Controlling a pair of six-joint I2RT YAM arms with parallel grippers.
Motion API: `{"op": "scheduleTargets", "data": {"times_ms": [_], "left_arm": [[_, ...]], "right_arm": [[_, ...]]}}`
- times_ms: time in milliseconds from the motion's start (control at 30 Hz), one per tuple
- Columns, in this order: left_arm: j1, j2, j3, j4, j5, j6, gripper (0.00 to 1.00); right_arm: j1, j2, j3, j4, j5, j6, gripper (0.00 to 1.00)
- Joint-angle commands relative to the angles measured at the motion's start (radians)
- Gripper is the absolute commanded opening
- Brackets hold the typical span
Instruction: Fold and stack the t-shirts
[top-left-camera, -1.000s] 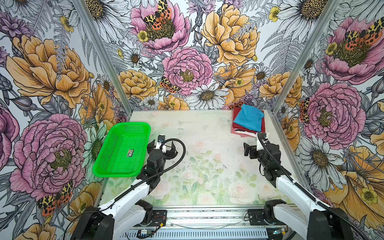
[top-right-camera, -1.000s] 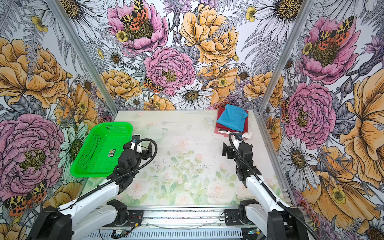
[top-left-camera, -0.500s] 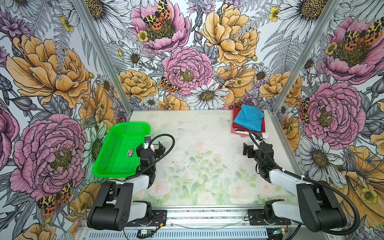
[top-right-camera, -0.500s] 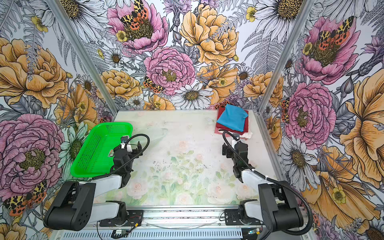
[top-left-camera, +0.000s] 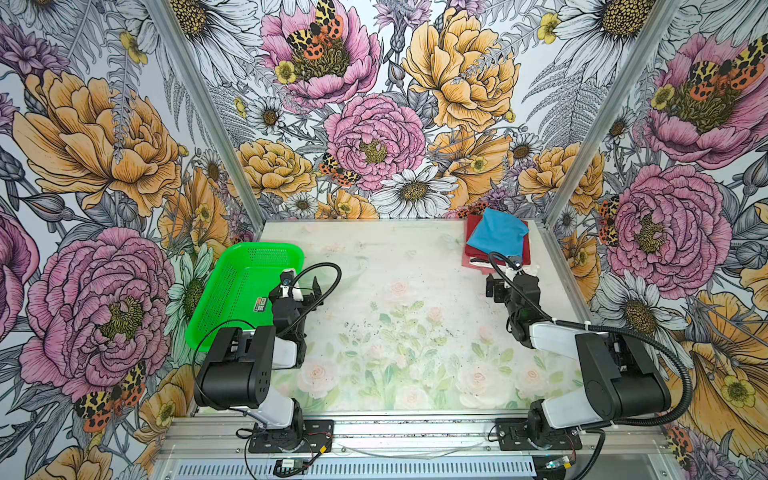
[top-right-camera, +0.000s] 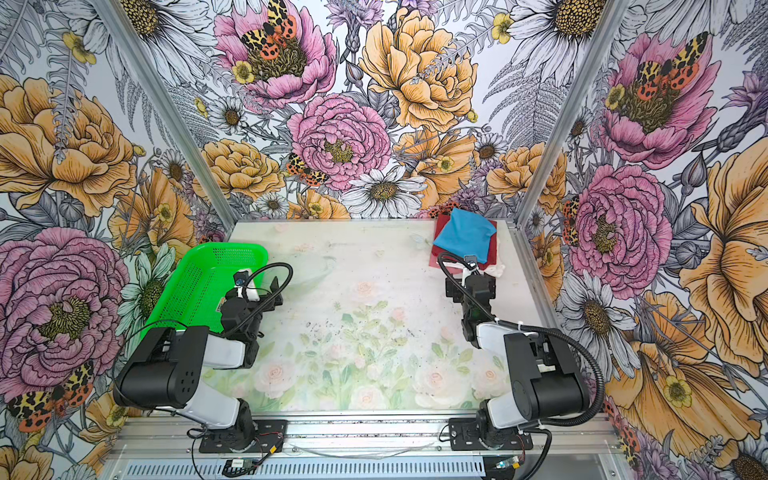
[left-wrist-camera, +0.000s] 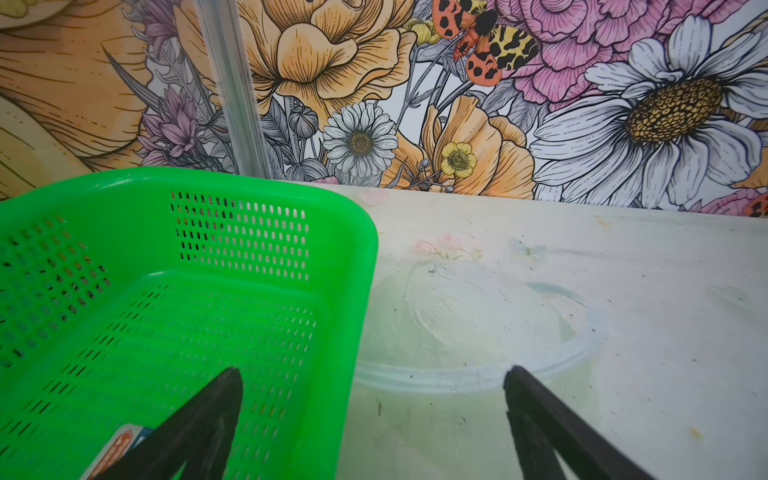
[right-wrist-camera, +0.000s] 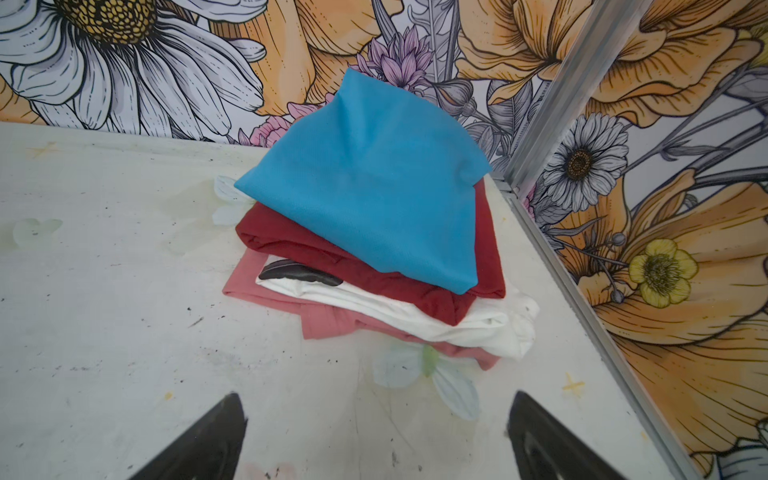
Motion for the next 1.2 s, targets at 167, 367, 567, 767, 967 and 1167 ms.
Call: {"op": "scheduleTargets", "data": {"times_ms": [167, 367, 567, 767, 967, 1167], "left_arm": [[0.009, 0.005, 0.074, -0.118, 0.087, -0.015, 0.99], [0.011, 0.004, 0.079, -0.128, 0.073, -0.021, 0.99], [0.009, 0.004, 0.079, -0.127, 0.07, -0.02, 0.99], [0.007, 0.004, 0.079, -0.128, 0.07, -0.019, 0.99], [0.004, 0.005, 0.08, -0.129, 0.076, -0.012, 0.99], [0.0, 0.004, 0.08, -0.127, 0.076, -0.006, 0.99]], "right_arm": [[-0.086, 0.019, 0.013, 0.043, -0.064, 0.071, 1.0], [-0.088, 0.056, -0.11, 0.318, -0.146, 0.043, 0.99], [-0.085, 0.051, -0.135, 0.346, -0.023, 0.084, 0.99], [-0.085, 0.045, -0.134, 0.33, -0.004, 0.093, 1.0], [-0.084, 0.043, -0.135, 0.331, -0.002, 0.094, 1.0], [-0.085, 0.044, -0.125, 0.317, 0.004, 0.098, 1.0]]}}
